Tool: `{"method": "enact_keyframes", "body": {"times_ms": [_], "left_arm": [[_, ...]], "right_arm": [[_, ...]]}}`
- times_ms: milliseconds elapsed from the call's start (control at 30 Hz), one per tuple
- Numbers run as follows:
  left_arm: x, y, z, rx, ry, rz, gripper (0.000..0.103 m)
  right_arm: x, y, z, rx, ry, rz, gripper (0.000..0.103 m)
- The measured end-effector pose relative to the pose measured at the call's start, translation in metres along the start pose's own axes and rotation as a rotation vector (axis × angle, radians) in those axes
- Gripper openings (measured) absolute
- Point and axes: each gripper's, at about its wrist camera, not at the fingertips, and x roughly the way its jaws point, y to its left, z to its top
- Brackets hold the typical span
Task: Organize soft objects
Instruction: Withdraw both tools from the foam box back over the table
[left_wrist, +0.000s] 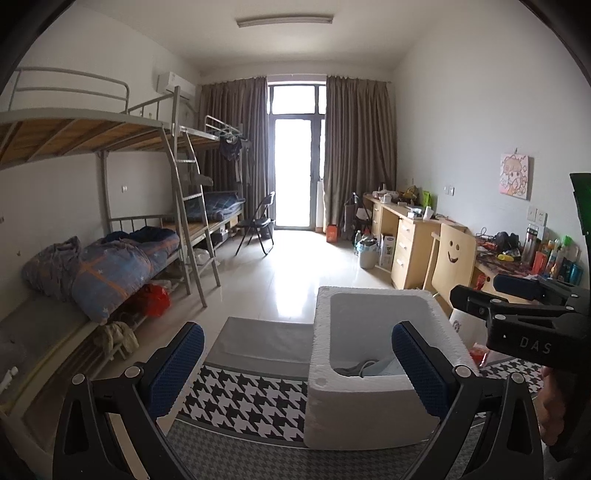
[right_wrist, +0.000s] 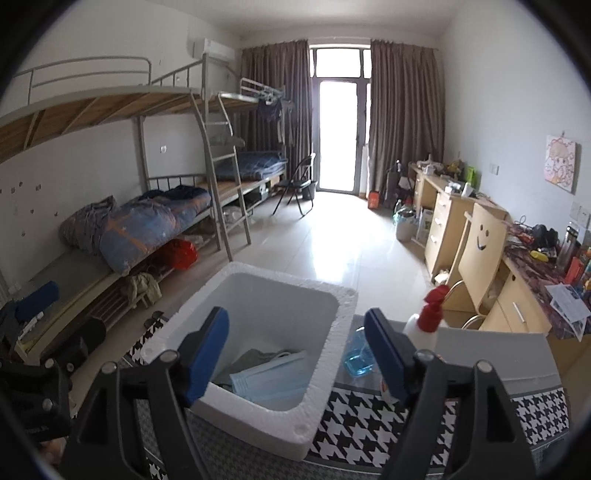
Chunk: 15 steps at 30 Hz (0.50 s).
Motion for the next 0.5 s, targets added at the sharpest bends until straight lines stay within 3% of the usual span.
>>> {"method": "enact_keyframes", "body": {"times_ms": [367,500], "left_arm": [[-0.020,-0.012,-0.002,0.013,-0.028,-0.051,0.102],[-0.026,-0.018,-0.004,0.021,-0.028,-0.068,0.102]], "right_arm": [[-0.037,-0.006,-0.014,-0.011,-0.064,-0.022,0.080],[-0.046,-0.011,-0.021,0.018,-0.078,-0.024,0.085]]}}
